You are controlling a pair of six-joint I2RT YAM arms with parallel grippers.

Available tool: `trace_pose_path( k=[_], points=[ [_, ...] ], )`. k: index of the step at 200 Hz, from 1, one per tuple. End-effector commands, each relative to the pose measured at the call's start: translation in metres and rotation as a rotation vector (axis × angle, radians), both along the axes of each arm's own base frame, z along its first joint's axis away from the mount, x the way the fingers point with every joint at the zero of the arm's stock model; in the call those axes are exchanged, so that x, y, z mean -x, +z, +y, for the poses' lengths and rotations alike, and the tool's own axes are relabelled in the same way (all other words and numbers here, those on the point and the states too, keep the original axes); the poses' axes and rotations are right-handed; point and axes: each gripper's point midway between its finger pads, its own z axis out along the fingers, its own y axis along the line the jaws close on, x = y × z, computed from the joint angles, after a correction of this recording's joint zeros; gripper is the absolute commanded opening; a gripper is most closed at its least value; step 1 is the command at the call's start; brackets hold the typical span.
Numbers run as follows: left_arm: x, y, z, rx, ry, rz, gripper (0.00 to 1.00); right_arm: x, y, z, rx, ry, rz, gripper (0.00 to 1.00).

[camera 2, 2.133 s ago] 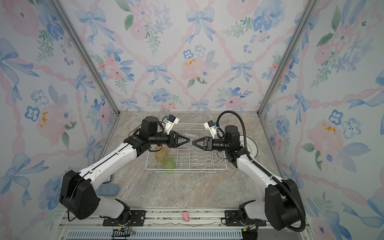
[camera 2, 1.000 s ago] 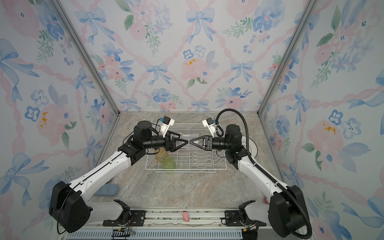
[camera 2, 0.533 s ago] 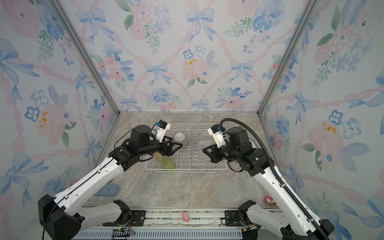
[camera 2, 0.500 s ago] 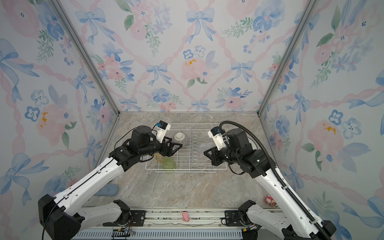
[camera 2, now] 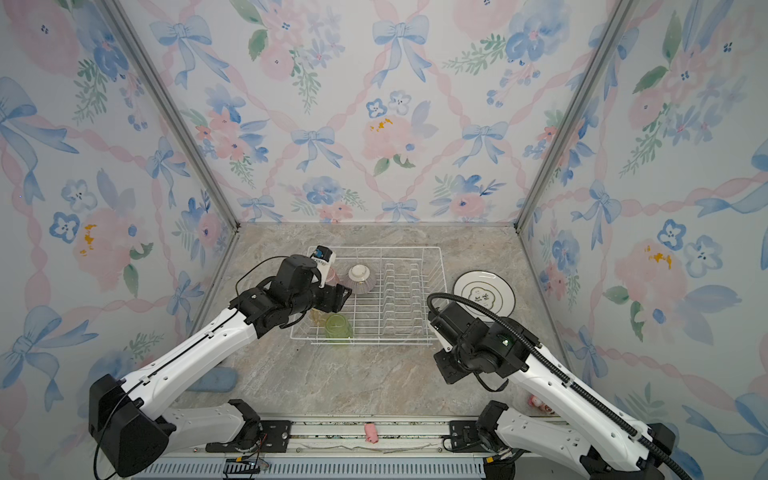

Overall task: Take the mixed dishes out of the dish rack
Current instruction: 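Lower the clear cup to the table with the right gripper while the left descends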

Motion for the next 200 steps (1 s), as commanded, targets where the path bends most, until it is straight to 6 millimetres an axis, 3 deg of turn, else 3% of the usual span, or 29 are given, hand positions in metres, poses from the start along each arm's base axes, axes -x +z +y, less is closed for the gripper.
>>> trace_pose_path(
  k=[1,23,72,112,200],
  points=[
    [0.000,-0.004,0.003,-0.035,0.016,0.017,0.82,0.004,-0.017,-0.001,0.036,-0.030,0.045,0.00],
    [0.001,-0.010,0.005,-0.059,0.015,0.032,0.82,0.002,-0.035,0.000,0.070,-0.044,0.076,0.00],
    [0.001,-0.014,0.005,-0.072,0.007,0.040,0.84,-0.005,-0.050,0.008,0.102,-0.076,0.105,0.00],
    [0.000,-0.021,0.006,-0.083,-0.002,0.059,0.84,-0.010,-0.074,0.013,0.144,-0.095,0.138,0.00],
    [0.000,-0.032,0.015,-0.093,0.002,0.084,0.85,-0.026,-0.101,0.021,0.151,-0.119,0.185,0.00]
  ],
)
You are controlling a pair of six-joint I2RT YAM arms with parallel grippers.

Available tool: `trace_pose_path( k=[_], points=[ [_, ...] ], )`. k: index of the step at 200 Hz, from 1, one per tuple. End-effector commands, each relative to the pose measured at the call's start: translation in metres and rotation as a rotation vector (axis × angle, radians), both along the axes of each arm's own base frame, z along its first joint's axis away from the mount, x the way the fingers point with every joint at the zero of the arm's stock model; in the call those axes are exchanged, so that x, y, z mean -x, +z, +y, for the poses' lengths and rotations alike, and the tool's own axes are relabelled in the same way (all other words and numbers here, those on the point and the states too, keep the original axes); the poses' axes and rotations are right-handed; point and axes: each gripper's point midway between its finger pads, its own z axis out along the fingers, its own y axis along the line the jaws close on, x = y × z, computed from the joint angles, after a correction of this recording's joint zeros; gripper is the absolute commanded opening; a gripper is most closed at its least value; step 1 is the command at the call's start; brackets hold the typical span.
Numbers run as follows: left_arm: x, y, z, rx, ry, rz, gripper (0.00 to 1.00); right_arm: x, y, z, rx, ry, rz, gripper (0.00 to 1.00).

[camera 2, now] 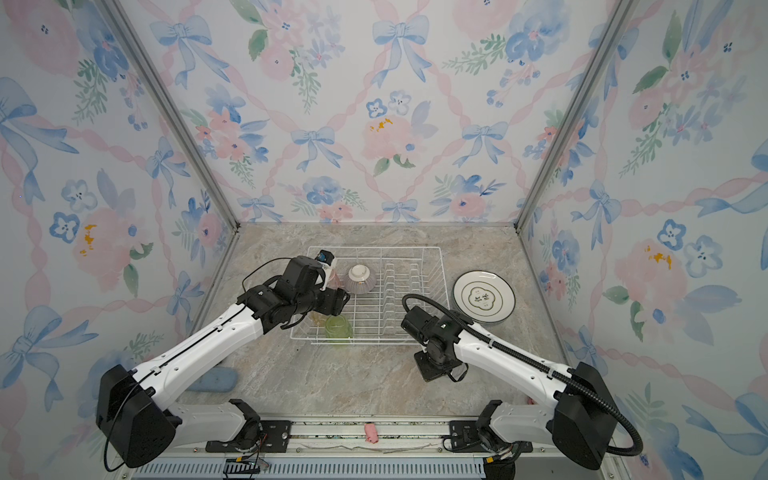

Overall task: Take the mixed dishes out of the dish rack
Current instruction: 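Lower the clear cup to the table with the right gripper while the left descends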

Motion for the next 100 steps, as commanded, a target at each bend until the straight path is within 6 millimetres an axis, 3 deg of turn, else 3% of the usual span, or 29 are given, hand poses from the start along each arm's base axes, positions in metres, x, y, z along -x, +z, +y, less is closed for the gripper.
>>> trace_pose_path(
  k=[1,61,100],
  points=[
    [0.003,-0.009,0.005,-0.020,-0.012,0.028,0.85,-0.002,-0.009,0.000,0.004,-0.006,0.018,0.01],
    [0.003,-0.020,0.007,-0.037,-0.009,0.057,0.85,-0.003,-0.022,0.003,0.016,0.002,0.057,0.05],
    [0.004,-0.026,0.007,-0.049,-0.011,0.076,0.85,-0.003,-0.026,0.002,0.026,0.001,0.067,0.16]
  ],
)
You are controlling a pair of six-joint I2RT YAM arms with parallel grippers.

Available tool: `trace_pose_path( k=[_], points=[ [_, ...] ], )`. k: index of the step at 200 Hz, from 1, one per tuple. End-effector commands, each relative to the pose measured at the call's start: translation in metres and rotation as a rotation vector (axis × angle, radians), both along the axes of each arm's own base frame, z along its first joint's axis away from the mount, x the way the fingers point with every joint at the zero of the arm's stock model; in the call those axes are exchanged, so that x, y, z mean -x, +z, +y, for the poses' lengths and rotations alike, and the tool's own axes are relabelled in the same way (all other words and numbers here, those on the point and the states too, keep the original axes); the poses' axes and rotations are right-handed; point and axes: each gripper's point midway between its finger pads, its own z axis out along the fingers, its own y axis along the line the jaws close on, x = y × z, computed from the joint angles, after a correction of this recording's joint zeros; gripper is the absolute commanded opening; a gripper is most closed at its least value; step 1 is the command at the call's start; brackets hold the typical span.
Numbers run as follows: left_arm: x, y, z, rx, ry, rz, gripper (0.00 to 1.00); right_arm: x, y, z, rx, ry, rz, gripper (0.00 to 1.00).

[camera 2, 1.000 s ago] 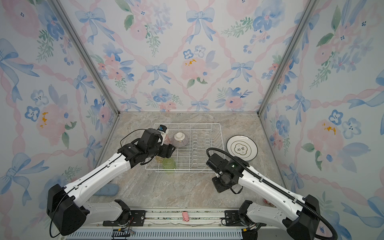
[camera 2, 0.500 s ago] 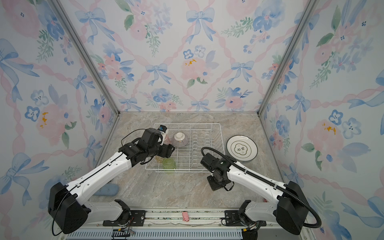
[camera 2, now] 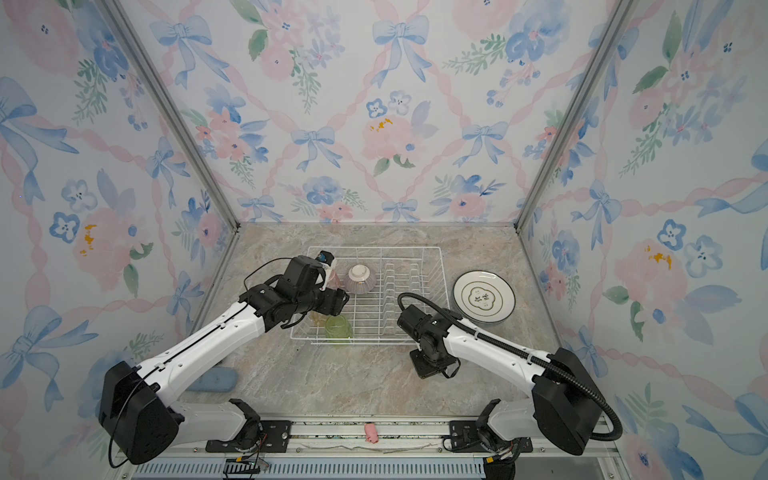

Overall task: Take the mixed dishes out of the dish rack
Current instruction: 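Lower the clear cup to the table with the right gripper while the left descends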

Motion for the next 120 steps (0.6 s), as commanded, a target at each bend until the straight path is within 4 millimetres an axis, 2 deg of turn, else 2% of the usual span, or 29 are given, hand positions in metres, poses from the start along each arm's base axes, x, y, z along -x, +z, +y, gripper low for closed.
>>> trace_pose_path(
  k=[1,25,67,98,120],
  points=[
    [0.006,-0.015,0.005,-0.032,-0.015,0.047,0.85,0.006,-0.006,-0.006,0.024,0.003,0.041,0.16],
    [0.007,-0.018,0.006,-0.045,-0.015,0.057,0.86,0.006,-0.005,-0.007,0.024,0.002,0.037,0.26],
    [0.005,-0.020,0.011,-0.070,-0.013,0.064,0.87,0.002,0.007,-0.007,0.012,0.002,-0.001,0.51],
    [0.002,-0.026,0.016,-0.094,-0.010,0.098,0.87,0.001,0.034,0.000,-0.047,0.044,-0.047,0.69],
    [0.006,-0.030,0.016,-0.098,-0.016,0.132,0.86,0.004,0.060,0.010,-0.136,0.080,-0.087,0.75]
  ],
)
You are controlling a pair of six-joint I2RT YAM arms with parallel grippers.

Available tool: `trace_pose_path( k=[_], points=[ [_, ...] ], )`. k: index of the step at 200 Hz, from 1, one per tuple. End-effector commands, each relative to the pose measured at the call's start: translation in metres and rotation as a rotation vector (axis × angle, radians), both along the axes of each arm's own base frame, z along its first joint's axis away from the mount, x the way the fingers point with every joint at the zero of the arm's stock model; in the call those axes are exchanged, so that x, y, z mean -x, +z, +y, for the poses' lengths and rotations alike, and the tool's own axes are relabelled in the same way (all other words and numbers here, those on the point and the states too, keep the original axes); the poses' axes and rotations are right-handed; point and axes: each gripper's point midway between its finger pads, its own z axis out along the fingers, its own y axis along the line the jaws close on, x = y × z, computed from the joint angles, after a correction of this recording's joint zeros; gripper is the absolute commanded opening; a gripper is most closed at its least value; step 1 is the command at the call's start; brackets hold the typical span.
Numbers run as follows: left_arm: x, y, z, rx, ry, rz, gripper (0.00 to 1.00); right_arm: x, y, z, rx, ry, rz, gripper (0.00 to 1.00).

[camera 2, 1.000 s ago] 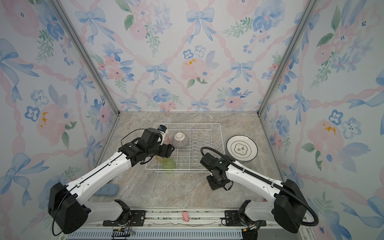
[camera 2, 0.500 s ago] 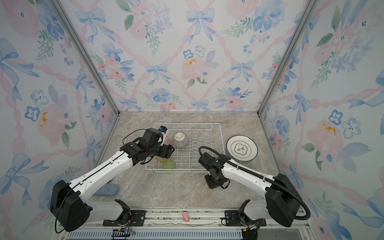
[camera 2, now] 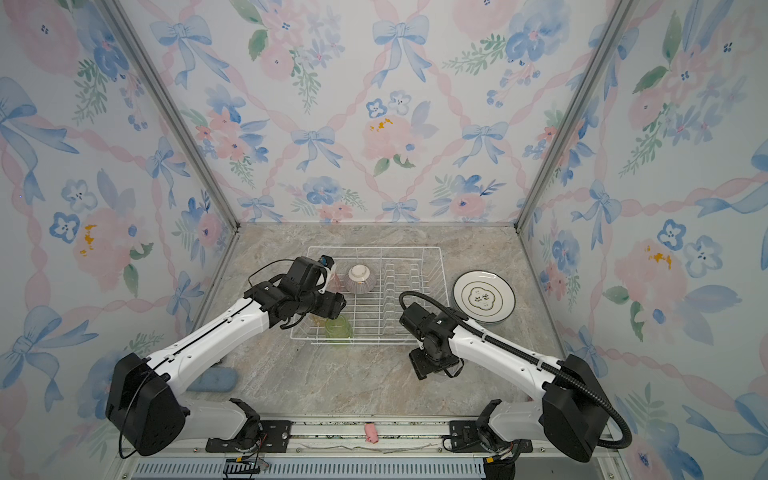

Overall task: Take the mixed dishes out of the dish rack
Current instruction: 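Lower the clear cup to the table with the right gripper while the left descends, then open the right gripper to release the clear cup on the table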

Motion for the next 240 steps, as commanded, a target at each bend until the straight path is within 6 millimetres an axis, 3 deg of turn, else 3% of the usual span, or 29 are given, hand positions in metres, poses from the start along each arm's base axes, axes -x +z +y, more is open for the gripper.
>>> trace_pose_path(
  k=[1,40,72,125,240],
  points=[
    [0.005,-0.001,0.001,-0.019,-0.022,0.042,0.86,0.005,0.034,0.008,-0.086,0.042,-0.040,0.75],
    [0.031,0.001,-0.011,-0.039,-0.081,0.081,0.83,0.001,0.075,0.014,-0.206,0.065,-0.142,0.80],
    [0.048,0.004,-0.016,-0.041,-0.088,0.093,0.84,-0.005,0.090,0.020,-0.270,0.076,-0.182,0.82],
    [0.057,-0.013,-0.009,-0.053,-0.049,0.147,0.89,-0.015,0.100,0.028,-0.319,0.094,-0.224,0.88],
    [0.062,-0.052,-0.020,-0.112,-0.024,0.258,0.90,-0.030,0.113,0.033,-0.422,0.100,-0.275,0.90]
  ],
)
